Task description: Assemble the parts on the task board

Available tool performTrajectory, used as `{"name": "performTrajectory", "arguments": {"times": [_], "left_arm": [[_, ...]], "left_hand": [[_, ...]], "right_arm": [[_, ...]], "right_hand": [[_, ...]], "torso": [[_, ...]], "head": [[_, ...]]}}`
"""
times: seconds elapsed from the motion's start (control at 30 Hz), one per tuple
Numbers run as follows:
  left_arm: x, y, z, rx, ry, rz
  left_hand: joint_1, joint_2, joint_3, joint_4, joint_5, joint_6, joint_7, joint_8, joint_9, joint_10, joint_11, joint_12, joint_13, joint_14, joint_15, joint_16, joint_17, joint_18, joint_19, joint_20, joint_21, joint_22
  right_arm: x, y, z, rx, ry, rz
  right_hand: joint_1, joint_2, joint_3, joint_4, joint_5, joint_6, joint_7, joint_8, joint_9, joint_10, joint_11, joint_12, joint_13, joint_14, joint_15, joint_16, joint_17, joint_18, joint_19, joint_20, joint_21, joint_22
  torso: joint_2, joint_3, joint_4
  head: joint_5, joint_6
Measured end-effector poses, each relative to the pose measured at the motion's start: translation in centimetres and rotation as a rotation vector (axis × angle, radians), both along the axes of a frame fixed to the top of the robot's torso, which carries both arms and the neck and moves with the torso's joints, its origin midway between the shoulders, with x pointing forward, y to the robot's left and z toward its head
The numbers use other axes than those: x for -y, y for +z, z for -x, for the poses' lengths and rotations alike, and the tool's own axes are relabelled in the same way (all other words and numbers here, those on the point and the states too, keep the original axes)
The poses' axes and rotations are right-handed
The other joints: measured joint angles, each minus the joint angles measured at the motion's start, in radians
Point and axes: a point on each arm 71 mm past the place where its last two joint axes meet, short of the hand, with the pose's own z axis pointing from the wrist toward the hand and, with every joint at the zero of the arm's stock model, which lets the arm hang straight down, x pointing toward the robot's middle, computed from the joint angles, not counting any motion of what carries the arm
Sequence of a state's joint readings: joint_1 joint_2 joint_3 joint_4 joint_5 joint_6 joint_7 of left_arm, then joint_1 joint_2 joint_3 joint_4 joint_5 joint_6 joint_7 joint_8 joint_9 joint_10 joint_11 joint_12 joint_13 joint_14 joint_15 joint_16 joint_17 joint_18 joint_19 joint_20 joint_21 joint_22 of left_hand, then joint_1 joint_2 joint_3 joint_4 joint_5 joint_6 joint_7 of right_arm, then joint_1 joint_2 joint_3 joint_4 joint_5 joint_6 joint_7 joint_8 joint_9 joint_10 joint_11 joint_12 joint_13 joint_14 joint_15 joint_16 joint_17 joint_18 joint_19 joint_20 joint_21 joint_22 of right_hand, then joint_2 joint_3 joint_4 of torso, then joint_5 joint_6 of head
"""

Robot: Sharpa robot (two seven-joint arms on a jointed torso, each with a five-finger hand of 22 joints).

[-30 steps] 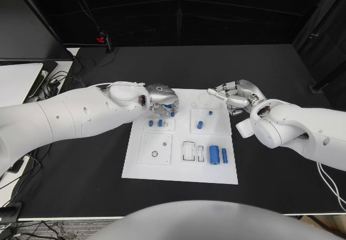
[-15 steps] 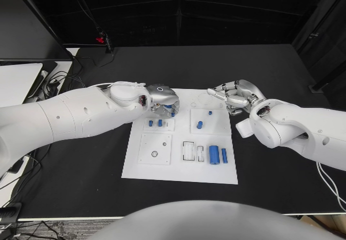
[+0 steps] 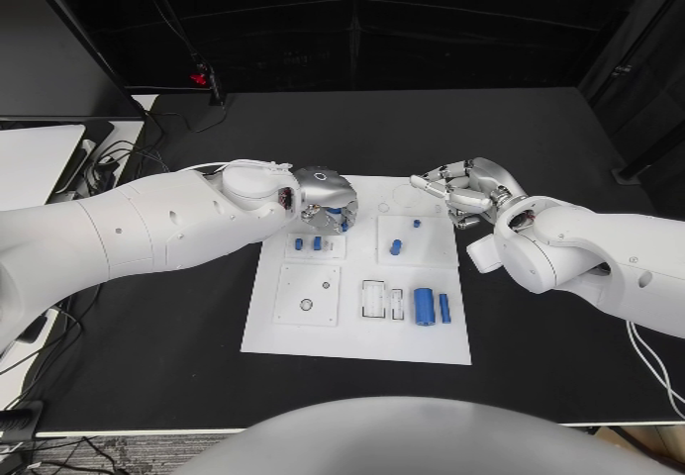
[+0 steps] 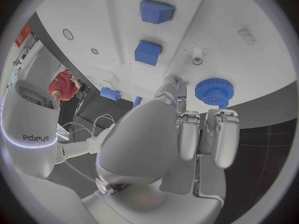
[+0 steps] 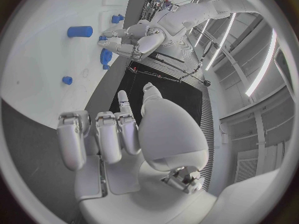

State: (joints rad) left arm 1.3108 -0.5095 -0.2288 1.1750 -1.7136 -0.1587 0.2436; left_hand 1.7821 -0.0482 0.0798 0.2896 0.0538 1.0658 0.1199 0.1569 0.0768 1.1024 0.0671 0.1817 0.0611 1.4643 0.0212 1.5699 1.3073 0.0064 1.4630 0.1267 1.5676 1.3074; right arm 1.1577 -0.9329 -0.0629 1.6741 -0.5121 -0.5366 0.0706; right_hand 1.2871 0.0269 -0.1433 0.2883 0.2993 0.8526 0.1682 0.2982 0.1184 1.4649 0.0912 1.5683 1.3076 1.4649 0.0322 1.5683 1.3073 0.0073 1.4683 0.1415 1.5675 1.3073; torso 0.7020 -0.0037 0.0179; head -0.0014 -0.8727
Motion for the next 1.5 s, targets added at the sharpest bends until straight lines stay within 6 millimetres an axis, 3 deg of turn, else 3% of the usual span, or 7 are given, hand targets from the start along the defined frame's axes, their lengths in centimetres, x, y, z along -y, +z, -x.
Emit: {"name": "performTrajectory", "arguments": {"times": [0.27,0.83,1.27,1.5], "left_arm": [[0.1,0.0,0.1,-0.007,-0.003,-0.004],[-0.6,-0.1,0.6,0.023,-0.029,0.035],[-1.1,3.0,0.9,0.107,-0.061,0.092],[-2.4,3.3,1.0,0.117,-0.047,0.096]], "left_hand": [[0.012,0.009,0.021,-0.001,0.0,0.046,-0.003,0.016,0.006,0.05,-0.001,0.0,0.003,0.004,-0.004,0.0,0.0,0.0,0.004,-0.004,0.0,0.0],[0.016,0.011,0.029,0.002,0.0,0.049,0.0,0.011,0.009,0.053,0.002,-0.009,0.0,0.004,-0.004,0.0,0.0,0.0,0.004,-0.004,0.0,0.0],[0.005,0.01,0.029,0.002,0.0,0.049,0.0,0.008,0.006,0.053,0.002,-0.016,0.0,0.004,-0.004,0.0,0.0,0.0,0.004,-0.004,0.0,0.0],[0.001,0.006,0.029,0.002,0.0,0.049,0.0,0.007,0.005,0.053,0.002,-0.018,0.0,0.004,-0.004,0.0,0.0,0.0,0.004,-0.004,0.0,0.0]], "right_arm": [[0.0,0.0,0.0,0.0,0.001,0.0],[0.0,0.0,0.0,-0.001,0.0,0.0],[0.1,-0.1,0.0,-0.002,-0.002,0.001],[0.1,-0.1,0.0,-0.003,-0.002,0.001]], "right_hand": [[0.005,0.005,-0.003,-0.003,0.0,0.0,0.0,0.004,0.001,0.0,0.0,0.0,0.0,0.0,0.0,0.0,0.0,0.0,0.0,0.0,0.0,0.0],[0.005,0.005,-0.003,-0.003,0.0,0.0,0.0,0.004,0.001,0.0,0.0,0.0,0.0,0.0,0.0,0.0,0.0,0.0,0.0,0.0,0.0,0.0],[0.005,0.005,-0.003,-0.003,0.0,0.0,0.0,0.004,0.001,0.0,0.0,0.0,0.0,0.0,0.0,0.0,0.0,0.0,0.0,0.0,0.0,0.0],[0.005,0.005,-0.003,-0.003,0.0,0.0,0.0,0.004,0.001,0.0,0.0,0.0,0.0,0.0,0.0,0.0,0.0,0.0,0.0,0.0,0.0,0.0]], "torso": [[0.0,-0.0001,0.0],[0.0,-0.0001,0.0],[-0.001,0.0003,0.0006],[0.0,0.0004,0.0005]], "head": [[-0.001,0.0],[-0.004,0.0],[0.002,0.0],[0.005,0.0]]}}
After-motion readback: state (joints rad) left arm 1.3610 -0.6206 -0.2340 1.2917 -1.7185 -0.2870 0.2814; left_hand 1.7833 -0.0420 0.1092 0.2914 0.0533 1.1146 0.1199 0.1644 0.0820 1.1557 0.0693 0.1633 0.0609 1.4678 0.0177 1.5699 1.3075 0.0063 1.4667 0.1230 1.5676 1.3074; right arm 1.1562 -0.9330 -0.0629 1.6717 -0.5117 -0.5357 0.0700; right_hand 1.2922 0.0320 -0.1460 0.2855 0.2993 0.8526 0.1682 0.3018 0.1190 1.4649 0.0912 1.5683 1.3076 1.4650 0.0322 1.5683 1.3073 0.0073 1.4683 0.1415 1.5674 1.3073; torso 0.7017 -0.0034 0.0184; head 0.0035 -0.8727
